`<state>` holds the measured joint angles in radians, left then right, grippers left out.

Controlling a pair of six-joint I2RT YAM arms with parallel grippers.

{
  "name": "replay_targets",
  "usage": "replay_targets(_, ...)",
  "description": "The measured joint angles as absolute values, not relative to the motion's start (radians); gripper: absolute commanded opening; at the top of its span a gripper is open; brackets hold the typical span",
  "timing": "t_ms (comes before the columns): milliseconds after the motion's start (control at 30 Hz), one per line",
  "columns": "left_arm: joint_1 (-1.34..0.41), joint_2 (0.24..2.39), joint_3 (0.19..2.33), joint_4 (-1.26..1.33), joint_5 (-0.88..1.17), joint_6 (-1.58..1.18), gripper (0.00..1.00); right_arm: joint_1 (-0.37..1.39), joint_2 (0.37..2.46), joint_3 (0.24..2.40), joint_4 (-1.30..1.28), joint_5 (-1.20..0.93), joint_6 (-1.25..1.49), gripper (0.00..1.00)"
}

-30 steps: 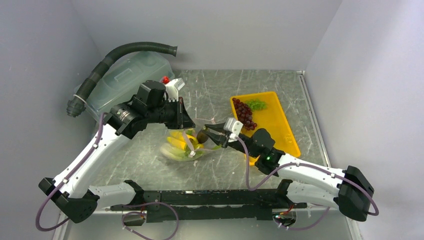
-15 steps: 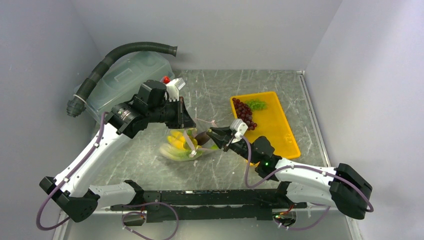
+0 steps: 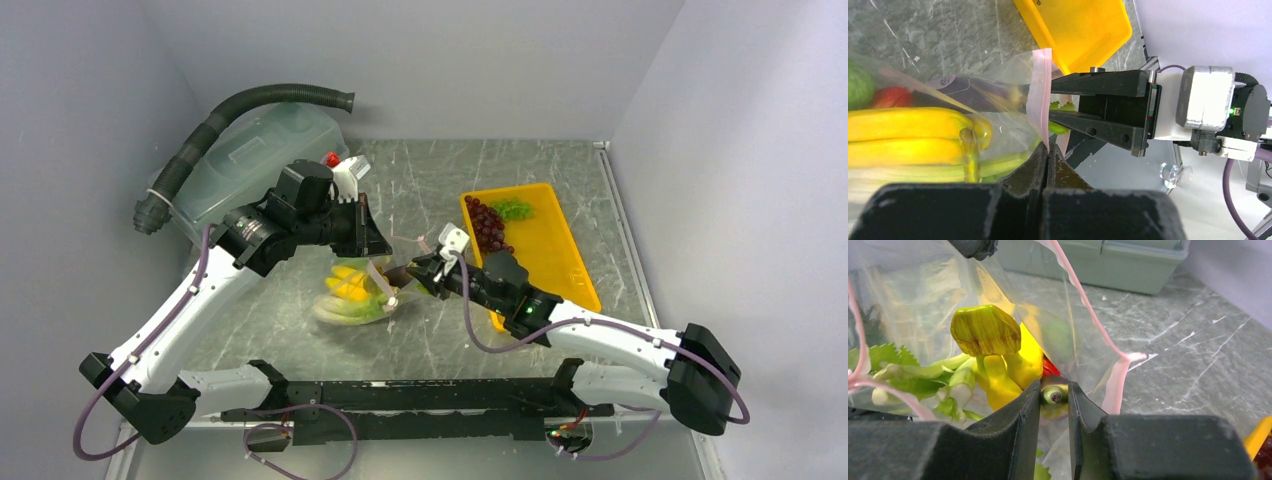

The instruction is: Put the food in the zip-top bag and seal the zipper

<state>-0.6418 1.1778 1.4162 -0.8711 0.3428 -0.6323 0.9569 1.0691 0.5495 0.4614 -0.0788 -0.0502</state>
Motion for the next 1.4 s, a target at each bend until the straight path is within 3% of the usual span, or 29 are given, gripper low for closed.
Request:
replay_targets(67,-0.641,1.178,1.416,-0.871,0.343,-0.632,0.0,0.956,1.095,0.6,0.392,-0.085,-0.051,0.09)
replay_targets(867,-0.64,1.177,1.416,-0.851,0.338,-0.621,0.0,0.944,1.031,0.887,-0.064,-0.088,-0.052,0.09)
replay_targets(1400,-0.64,1.177,1.413,-0.838,0.334,-0.62,0.0,0.937,1.11,0.909,-0.093,-0.09,-0.052,0.09)
